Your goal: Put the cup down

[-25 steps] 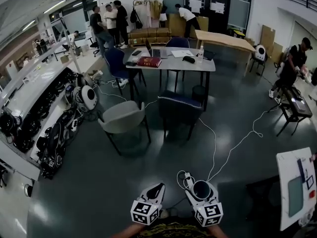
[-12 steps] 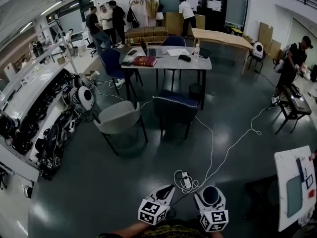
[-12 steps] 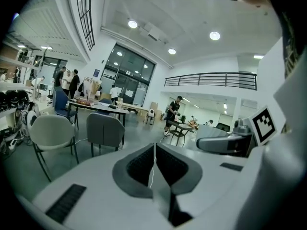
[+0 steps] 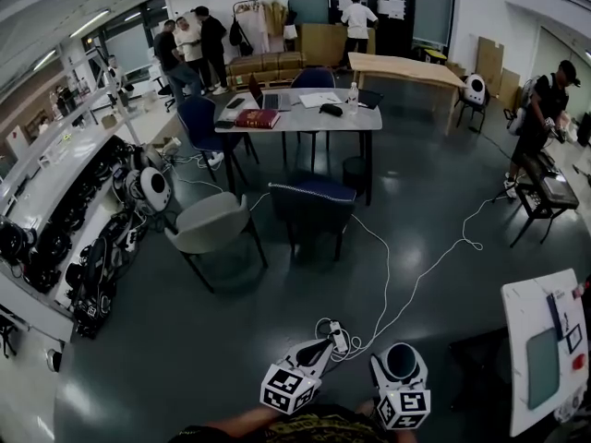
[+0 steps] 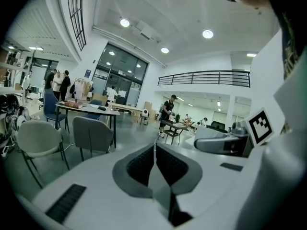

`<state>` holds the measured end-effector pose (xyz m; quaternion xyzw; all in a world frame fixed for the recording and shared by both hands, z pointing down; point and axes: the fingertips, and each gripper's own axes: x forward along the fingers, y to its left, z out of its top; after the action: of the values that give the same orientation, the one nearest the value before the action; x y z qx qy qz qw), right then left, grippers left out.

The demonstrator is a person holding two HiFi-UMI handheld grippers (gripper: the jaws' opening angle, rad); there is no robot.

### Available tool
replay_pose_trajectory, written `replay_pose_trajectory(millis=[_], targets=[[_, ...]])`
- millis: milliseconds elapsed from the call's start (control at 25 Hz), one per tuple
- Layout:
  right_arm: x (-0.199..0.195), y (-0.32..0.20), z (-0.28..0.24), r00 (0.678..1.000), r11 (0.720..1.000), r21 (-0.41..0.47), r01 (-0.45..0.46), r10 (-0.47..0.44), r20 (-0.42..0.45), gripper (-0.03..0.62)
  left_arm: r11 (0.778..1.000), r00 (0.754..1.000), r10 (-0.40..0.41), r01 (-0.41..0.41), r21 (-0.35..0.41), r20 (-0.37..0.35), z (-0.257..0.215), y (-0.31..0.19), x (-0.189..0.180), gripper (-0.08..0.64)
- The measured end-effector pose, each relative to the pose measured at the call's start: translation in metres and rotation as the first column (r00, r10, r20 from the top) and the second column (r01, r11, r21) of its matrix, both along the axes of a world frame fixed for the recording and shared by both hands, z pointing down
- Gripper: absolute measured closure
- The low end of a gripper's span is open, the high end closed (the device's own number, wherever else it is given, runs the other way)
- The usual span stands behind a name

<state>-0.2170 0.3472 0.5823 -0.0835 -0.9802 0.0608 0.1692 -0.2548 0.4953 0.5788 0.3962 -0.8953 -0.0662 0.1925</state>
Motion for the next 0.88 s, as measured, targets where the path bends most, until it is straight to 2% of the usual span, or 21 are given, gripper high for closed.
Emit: replay_pose_trajectory(millis=[480, 880], targets=[[0.004, -0.084, -0.011, 0.999, 1.000, 0.003, -0.022, 0.022, 0.023, 0.222, 0.999, 1.000, 0.005, -0.004, 0.043, -0.022, -0.007, -0.082, -0.001, 0.537], [0.033, -0.151, -0.003, 1.000, 1.000, -0.011, -0.023, 0.023, 0.020, 0.222, 0.998, 0.999, 0.034, -0.033, 0.046, -0.021, -0.006, -0.158, 0.025, 0.537]])
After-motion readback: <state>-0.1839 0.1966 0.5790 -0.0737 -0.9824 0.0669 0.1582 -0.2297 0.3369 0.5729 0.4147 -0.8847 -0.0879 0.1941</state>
